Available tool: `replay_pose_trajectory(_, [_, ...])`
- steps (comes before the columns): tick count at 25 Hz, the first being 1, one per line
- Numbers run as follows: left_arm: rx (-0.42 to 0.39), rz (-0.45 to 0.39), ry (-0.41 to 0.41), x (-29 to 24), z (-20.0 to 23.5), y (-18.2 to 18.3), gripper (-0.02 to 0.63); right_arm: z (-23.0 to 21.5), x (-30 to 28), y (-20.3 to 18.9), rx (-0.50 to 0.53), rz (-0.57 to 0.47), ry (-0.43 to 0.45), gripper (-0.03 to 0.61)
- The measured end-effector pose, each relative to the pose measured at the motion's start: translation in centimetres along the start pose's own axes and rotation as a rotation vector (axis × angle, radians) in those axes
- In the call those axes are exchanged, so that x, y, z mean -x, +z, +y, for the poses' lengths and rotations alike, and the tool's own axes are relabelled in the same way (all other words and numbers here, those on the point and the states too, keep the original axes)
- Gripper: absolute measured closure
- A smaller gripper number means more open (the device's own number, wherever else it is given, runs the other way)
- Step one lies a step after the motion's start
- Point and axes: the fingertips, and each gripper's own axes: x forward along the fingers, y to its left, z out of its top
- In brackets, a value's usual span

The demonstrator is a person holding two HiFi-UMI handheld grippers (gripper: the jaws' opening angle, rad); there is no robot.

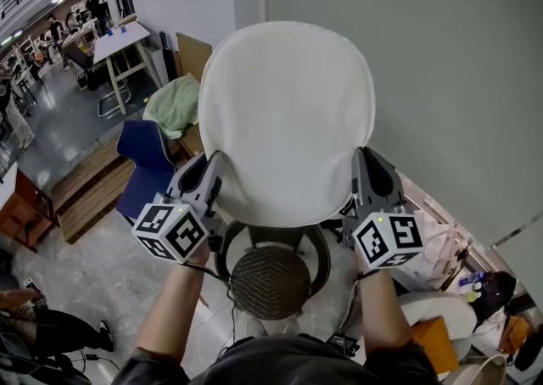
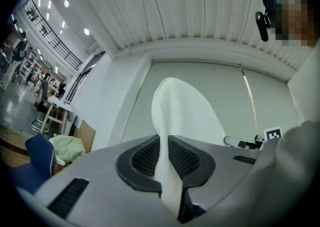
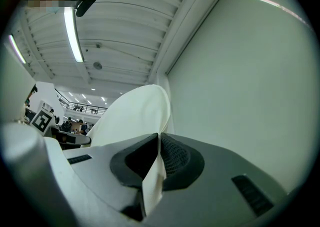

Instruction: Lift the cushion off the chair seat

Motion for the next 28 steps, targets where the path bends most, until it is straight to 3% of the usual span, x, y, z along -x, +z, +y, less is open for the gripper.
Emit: replay_pose_trajectory(28, [0.004, 0.0, -0.003, -0.41, 0.1, -0.26, 0.558, -0.35, -0.27, -0.36, 0.003, 0.002, -0.012, 0.554])
